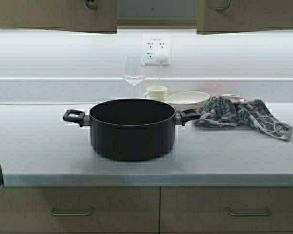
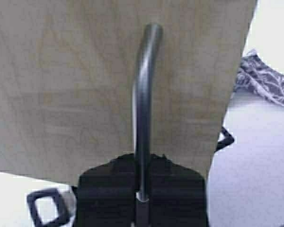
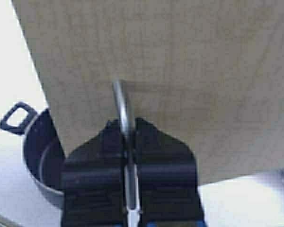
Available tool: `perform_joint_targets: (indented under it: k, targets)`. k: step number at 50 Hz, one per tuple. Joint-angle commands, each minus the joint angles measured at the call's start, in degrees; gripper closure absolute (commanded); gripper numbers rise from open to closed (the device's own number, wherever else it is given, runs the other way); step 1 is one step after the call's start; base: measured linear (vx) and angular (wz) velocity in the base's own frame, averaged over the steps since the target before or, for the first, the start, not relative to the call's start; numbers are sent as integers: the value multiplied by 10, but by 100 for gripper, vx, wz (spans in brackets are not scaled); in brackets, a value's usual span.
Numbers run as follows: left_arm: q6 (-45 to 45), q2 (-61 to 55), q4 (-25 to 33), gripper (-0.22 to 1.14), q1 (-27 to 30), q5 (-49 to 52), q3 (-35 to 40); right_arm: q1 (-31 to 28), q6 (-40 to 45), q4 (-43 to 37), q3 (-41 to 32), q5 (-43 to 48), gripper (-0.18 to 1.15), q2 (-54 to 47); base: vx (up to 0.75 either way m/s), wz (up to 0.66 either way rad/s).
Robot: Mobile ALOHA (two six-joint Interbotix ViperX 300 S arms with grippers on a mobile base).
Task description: Open the cabinet, put the pot inside, then close it
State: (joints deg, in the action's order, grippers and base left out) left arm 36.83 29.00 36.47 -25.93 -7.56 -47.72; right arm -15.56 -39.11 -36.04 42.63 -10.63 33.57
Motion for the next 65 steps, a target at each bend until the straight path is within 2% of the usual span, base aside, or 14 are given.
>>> perform_joint_targets:
  k: [1, 24, 27, 30, 35, 39, 42, 46, 48, 51, 56, 59, 62, 65]
  targets:
    - [-1, 49, -4, 88, 37, -11, 24, 55, 0, 19, -13, -1, 91, 11, -13, -2]
    - [2, 62, -12, 88, 134, 21, 10, 96, 1, 40, -27, 3, 91, -21, -16, -3]
    - [1, 62, -16, 88, 138, 18, 9, 98, 3, 40, -30, 11, 87, -27, -16, -5]
    - [3, 62, -21, 87, 139, 8, 6, 99, 11, 38, -28, 9, 77, -25, -16, -4]
    - [1, 71, -41, 74, 138, 4, 4, 103, 40, 39, -28, -4, 36, -11, -14, -3]
    - [-4, 88, -62, 42, 139, 20, -4, 105, 50, 45, -27, -25, 4, 4, -11, 0]
    - [-4, 103, -68, 18, 139, 32, -11, 107, 50, 54, -26, -50, -7, 17, -7, 2]
    - [-4, 126, -68, -9, 139, 60, -17, 113, 51, 69, -25, -83, -5, 36, -3, 2]
    - [-4, 139, -68, -14, 139, 80, -18, 113, 51, 78, -24, -100, -4, 47, 0, 4]
    - [-8, 159, -68, -13, 139, 116, -19, 113, 51, 92, -19, -127, -3, 67, 0, 4]
    - [-11, 200, -68, -3, 139, 165, -19, 112, 54, 101, -11, -165, 1, 107, -2, 5]
    - [-17, 222, -68, 7, 138, 182, -19, 107, 62, 91, -6, -178, 8, 127, -4, 5]
    - [-25, 235, -67, 24, 136, 188, -17, 91, 76, 76, -5, -181, 27, 134, -3, 2]
    - [-36, 236, -63, 49, 131, 188, -13, 70, 86, 74, -9, -178, 53, 129, -2, 2]
